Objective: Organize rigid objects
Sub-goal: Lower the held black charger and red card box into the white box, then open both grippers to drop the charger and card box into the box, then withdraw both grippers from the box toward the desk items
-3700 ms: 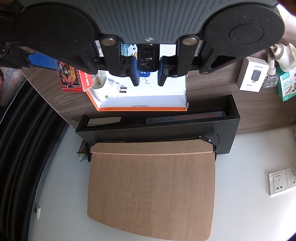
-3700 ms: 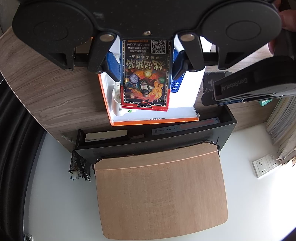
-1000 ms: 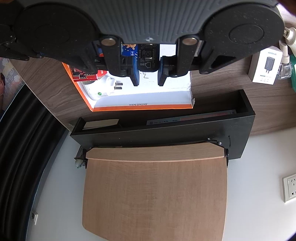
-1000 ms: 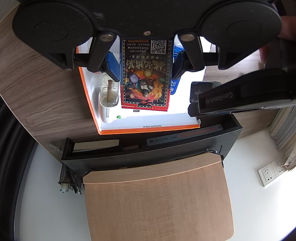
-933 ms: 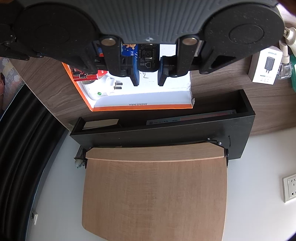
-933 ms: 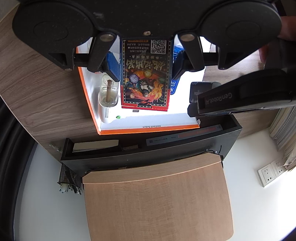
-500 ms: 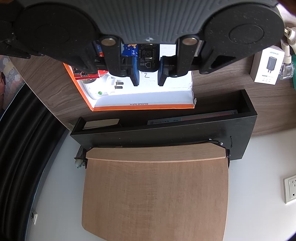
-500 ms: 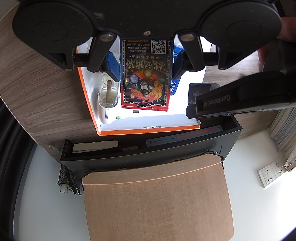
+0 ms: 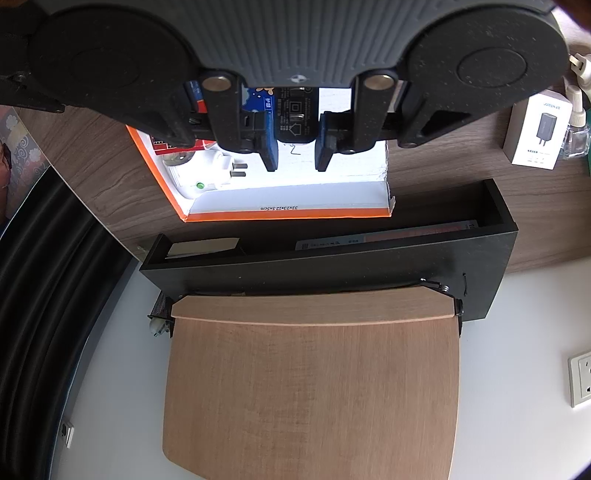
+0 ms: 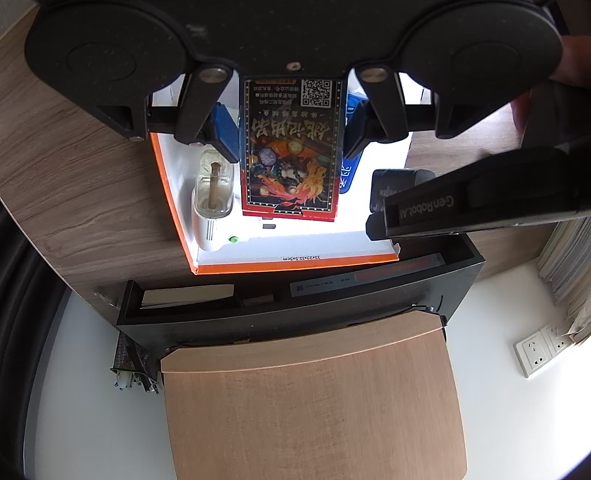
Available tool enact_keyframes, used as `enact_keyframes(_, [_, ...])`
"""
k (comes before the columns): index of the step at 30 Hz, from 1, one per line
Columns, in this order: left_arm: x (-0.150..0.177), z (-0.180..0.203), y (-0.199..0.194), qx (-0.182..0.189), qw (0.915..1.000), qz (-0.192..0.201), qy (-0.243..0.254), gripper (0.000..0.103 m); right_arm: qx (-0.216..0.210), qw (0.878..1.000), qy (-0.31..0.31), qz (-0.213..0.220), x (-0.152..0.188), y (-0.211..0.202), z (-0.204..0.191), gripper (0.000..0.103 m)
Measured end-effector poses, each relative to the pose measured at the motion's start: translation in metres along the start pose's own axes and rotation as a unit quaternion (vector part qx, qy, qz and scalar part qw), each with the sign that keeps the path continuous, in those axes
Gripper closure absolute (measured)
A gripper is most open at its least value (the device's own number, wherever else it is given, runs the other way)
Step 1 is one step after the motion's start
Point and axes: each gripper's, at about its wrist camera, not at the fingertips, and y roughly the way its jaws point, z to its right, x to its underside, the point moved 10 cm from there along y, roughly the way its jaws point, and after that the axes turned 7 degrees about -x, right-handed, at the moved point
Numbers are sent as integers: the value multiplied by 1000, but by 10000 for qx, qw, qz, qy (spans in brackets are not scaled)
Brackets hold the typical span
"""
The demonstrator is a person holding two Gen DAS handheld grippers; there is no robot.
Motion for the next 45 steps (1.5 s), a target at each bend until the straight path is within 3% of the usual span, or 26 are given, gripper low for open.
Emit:
enact_keyframes(15, [-7,8,14,169,9998,-27,97,80,-107,9998,-101,-137,3,10,-4,30])
enact_keyframes(28, [-35,37,26,793,9955,58,523,81,-348,9979,-338,-433,5,35,-12,30])
enact_keyframes(32, [-38,39,27,951,9942,9,501,79,-214,9989,-344,-243,2,25,-4,26])
enact_keyframes(40, [-36,2,17,545,9985,7,66,70,-30,9994,-331,59,-10,10,5,24])
enact_keyframes(45, [-24,-27,0,128,9998,18,-125,53,-68,9990,-398,168,-11,4,-6,24])
